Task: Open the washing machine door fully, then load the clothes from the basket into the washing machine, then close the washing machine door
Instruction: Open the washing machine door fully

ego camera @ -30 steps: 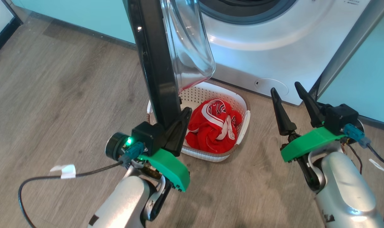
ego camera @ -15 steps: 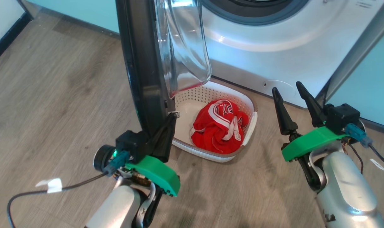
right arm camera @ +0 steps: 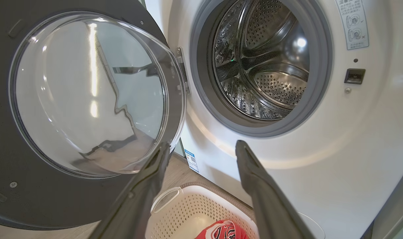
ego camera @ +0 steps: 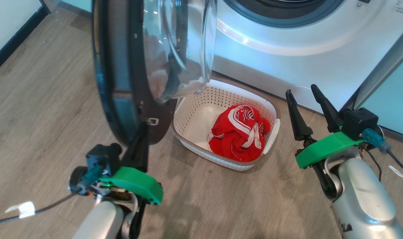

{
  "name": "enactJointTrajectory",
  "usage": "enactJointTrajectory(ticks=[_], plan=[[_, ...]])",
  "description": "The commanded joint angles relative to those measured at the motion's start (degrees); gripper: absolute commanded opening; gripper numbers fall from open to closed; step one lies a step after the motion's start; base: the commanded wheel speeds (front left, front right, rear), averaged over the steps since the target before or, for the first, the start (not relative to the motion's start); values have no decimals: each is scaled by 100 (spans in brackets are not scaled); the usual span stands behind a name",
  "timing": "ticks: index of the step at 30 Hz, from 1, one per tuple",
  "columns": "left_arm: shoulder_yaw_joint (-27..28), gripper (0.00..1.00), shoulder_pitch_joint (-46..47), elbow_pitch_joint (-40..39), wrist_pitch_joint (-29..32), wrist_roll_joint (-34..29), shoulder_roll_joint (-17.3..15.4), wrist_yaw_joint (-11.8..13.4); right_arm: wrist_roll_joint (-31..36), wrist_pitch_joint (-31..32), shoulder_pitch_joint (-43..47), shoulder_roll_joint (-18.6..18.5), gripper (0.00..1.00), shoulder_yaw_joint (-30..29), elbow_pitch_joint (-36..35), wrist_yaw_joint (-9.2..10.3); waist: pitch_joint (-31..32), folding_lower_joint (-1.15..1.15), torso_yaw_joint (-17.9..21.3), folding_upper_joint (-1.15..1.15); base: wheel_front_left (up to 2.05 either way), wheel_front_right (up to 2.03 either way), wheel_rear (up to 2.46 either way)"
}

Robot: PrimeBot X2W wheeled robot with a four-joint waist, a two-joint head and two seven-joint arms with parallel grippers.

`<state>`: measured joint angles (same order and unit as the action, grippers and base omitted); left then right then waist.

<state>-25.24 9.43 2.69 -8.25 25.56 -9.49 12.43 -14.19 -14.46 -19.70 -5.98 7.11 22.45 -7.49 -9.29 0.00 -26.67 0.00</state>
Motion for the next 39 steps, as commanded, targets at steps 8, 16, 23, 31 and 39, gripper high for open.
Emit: enactJointTrajectory(ticks=[8, 16, 23, 31, 39], plan=[[668, 0, 127, -136, -87, 117, -352, 240, -65, -53, -277, -66, 100, 149, -179, 0, -30, 0, -2, 0, 0, 0, 0], [1161, 0, 203, 106, -221, 392, -499, 316, -50, -51, -324, -124, 100, 159, -237, 0, -165, 0, 45, 0, 0, 0, 0], [1629, 0, 389, 460, -362, 673, -631, 299, -8, 30, -419, -208, 100, 184, -368, 0, -393, 0, 105, 0, 0, 0, 0], [2294, 0, 728, 1064, -620, 958, -696, 117, 62, 179, -435, -294, 100, 131, -640, 0, -588, 0, 141, 0, 0, 0, 0], [2825, 0, 1115, 1563, -671, 955, -781, -177, 149, 403, -471, -354, 100, 87, -964, 0, -761, 0, 141, 0, 0, 0, 0]])
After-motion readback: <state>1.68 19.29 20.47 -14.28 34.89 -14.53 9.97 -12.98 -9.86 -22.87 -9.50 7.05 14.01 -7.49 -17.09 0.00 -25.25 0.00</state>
